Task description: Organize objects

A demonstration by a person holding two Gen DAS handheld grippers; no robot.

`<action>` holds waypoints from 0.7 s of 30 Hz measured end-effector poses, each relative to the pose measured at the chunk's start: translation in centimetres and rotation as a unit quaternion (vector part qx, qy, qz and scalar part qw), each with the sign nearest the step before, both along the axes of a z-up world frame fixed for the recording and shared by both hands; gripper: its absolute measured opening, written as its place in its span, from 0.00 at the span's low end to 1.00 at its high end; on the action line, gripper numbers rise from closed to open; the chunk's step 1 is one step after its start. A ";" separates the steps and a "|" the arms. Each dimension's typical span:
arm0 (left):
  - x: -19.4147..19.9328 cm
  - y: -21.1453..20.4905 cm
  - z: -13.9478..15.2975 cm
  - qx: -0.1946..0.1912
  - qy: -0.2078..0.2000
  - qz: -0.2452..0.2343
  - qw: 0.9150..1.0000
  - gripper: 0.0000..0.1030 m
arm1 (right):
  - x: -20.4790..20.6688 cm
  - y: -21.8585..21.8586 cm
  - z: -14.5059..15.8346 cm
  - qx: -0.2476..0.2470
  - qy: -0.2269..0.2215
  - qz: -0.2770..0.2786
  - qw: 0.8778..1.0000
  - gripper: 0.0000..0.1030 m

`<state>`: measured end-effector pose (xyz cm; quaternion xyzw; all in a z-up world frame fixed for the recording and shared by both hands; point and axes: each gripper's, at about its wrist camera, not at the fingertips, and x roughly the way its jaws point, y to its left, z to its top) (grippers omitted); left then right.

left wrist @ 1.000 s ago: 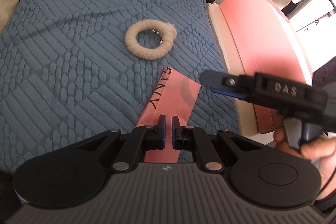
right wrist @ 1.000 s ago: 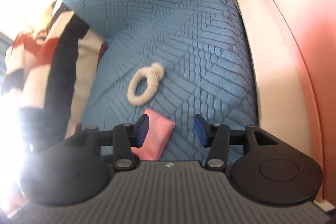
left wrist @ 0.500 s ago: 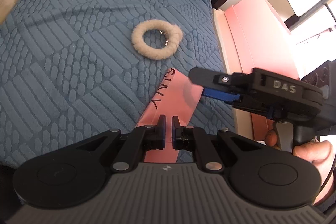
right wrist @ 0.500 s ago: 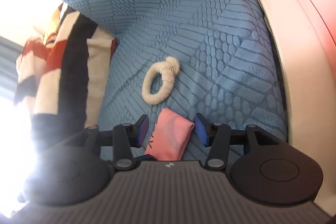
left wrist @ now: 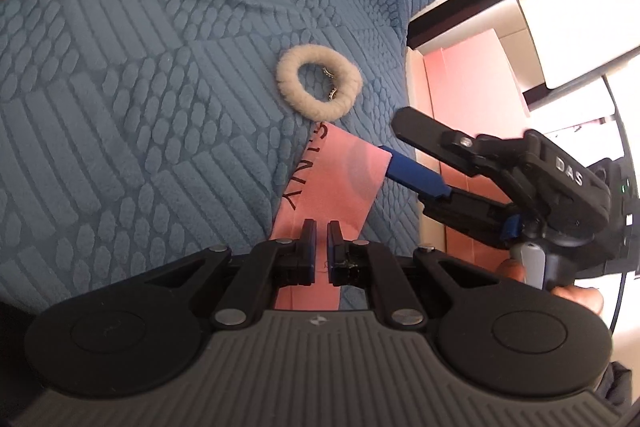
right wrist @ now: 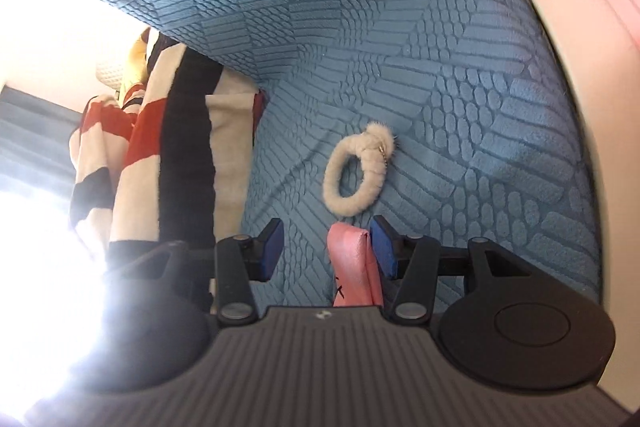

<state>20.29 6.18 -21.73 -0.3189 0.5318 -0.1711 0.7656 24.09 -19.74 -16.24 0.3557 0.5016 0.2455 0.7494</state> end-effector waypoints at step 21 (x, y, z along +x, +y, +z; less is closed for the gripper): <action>-0.9 -2.5 3.6 0.121 -0.094 -0.060 0.986 0.10 | 0.1 1.9 0.5 -0.090 -0.003 0.002 0.996 0.16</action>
